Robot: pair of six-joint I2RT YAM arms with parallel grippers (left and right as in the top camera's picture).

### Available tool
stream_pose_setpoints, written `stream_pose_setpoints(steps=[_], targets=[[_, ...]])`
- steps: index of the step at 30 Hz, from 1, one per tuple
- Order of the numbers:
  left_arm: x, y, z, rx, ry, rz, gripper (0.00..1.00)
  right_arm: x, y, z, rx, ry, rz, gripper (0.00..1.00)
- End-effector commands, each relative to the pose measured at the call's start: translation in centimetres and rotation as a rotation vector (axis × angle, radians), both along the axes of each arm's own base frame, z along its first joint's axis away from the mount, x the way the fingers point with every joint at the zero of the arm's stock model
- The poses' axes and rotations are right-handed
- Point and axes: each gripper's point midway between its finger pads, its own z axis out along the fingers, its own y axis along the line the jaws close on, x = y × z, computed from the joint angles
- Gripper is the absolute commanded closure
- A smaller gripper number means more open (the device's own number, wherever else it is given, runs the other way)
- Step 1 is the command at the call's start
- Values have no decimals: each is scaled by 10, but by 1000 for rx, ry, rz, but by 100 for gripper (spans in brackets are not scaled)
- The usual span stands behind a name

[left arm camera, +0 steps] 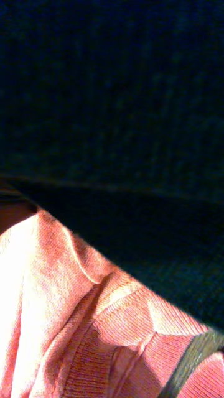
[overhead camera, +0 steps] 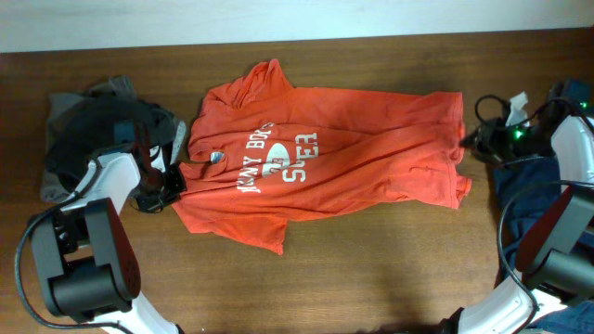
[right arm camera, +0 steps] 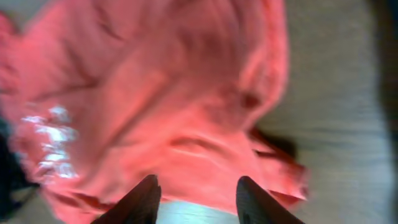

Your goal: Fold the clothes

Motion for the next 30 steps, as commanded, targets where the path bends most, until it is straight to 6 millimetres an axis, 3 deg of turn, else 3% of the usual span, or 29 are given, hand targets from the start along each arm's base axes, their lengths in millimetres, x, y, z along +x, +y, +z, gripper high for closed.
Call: stream_pose_setpoints(steps=[1, 4, 6, 11, 12, 15, 18, 22, 24, 28, 30], targets=[[3, 8, -3, 34, -2, -14, 99, -24, -9, -31, -132, 101, 44, 58], [3, 8, -3, 34, -2, -14, 99, -30, -4, -57, -128, 95, 46, 58], [3, 8, -3, 34, -2, -14, 99, -25, 11, -69, -84, 39, 63, 58], [3, 8, -3, 34, -2, -14, 99, -10, 28, -69, -59, -38, 103, 61], [3, 7, -3, 34, -2, -14, 99, -8, 30, -68, -61, -45, 111, 64], [3, 7, -3, 33, -1, -14, 99, -5, 35, -64, -43, -59, 120, 96], [1, 7, -3, 32, 6, -14, 99, -8, 19, -43, -51, -33, 91, 96], [1, 7, -3, 32, 8, -14, 99, -17, -33, -6, -170, 9, 0, 96], [1, 7, -3, 32, 8, -14, 99, -32, -70, 15, -238, 62, -97, 96], [2, 7, -3, 33, 4, -14, 99, -45, -74, 19, -195, 93, -127, 95], [4, 8, -3, 35, -6, -14, 99, -36, -65, 21, -190, 68, -100, 95]])
